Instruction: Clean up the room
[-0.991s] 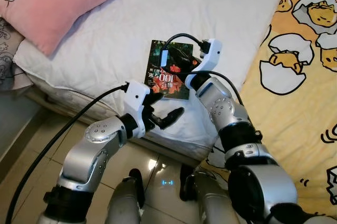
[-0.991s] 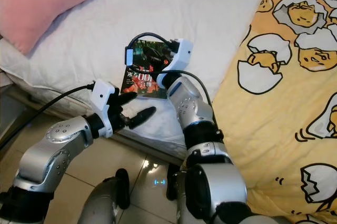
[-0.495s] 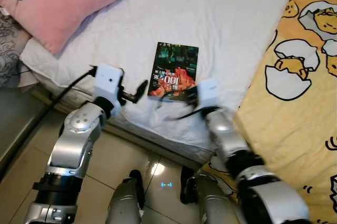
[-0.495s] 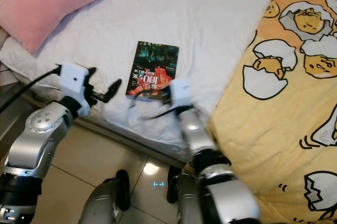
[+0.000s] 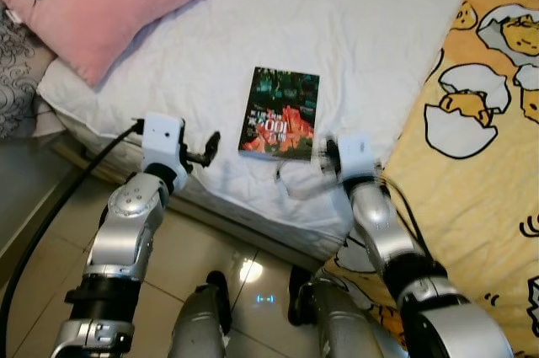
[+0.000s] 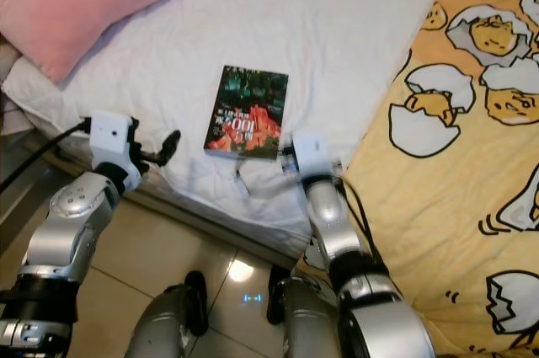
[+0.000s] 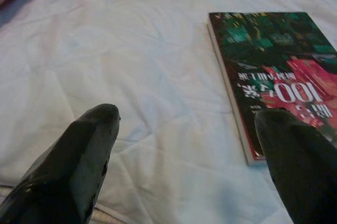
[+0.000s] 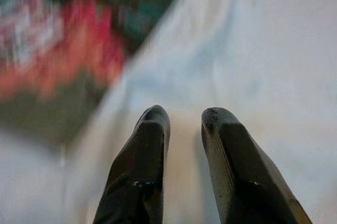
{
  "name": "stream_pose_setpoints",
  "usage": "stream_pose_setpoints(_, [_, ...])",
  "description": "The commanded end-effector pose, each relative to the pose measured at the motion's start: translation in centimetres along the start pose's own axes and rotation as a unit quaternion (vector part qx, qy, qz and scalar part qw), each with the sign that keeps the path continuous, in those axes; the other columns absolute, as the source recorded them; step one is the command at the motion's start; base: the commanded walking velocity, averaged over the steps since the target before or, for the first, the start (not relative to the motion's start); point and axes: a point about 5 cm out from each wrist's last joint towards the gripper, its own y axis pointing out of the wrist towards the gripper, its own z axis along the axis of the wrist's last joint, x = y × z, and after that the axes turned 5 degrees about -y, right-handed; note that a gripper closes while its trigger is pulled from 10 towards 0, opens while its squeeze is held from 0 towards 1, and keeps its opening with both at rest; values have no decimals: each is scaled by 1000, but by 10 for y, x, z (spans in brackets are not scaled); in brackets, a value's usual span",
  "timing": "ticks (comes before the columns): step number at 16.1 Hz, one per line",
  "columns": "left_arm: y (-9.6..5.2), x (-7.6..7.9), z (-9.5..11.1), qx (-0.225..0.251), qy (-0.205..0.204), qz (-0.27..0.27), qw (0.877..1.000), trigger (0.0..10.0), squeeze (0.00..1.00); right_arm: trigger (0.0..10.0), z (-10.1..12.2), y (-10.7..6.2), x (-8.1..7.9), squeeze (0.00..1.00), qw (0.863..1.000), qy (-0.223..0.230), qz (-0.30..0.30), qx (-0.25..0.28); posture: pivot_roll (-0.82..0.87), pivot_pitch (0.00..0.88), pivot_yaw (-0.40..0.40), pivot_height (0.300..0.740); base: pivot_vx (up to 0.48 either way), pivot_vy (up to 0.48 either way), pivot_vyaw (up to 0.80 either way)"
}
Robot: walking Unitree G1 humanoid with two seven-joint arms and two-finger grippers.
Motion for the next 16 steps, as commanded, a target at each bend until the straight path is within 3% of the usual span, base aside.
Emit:
stream_pose_setpoints(1, [0,-1,-5,-4,-11,6,1000,10000,0,10000,-19,-7,1,0,999,-16,-1,-42,-140,232,-5,740,0,0,0])
stream_pose_setpoints(2, [4,-1,-2,0,-9,6,1000,10000,0,10000,-32,-12,9,0,997,-29,-15,-70,-140,234,-4,740,0,0,0])
stream_pose_setpoints(3, [8,-3,4,13,-4,10,1000,10000,984,10000,-40,-16,18,0,995,-47,-31,-85,-142,234,-6,740,0,0,0])
stream_pose_setpoints(4, [11,-5,9,23,3,9,1000,10000,1000,10000,-43,-17,24,0,993,-56,-44,-92,-142,234,-6,740,0,0,0])
stream_pose_setpoints(6, [20,-8,14,30,13,12,999,10000,1000,10000,-48,-21,31,0,990,-63,-72,-100,-148,235,1,740,0,0,0])
stream_pose_setpoints(9, [26,-8,11,28,15,13,999,10000,1000,10000,-53,-23,28,0,990,-37,-80,-112,-156,230,13,740,0,0,0])
stream_pose_setpoints(12, [22,-1,3,35,-10,-3,999,10000,1000,10000,-24,-17,22,0,996,49,-66,-24,-165,199,16,740,0,314,-352])
stream_pose_setpoints(13, [21,5,1,38,-14,-13,999,10000,0,10000,-14,-19,21,0,997,38,-61,12,-167,193,13,740,0,476,-500])
stream_pose_setpoints(16, [23,13,-2,39,-16,-25,999,10000,0,10000,-5,-22,17,0,997,39,-53,39,-174,187,2,720,0,480,-460])
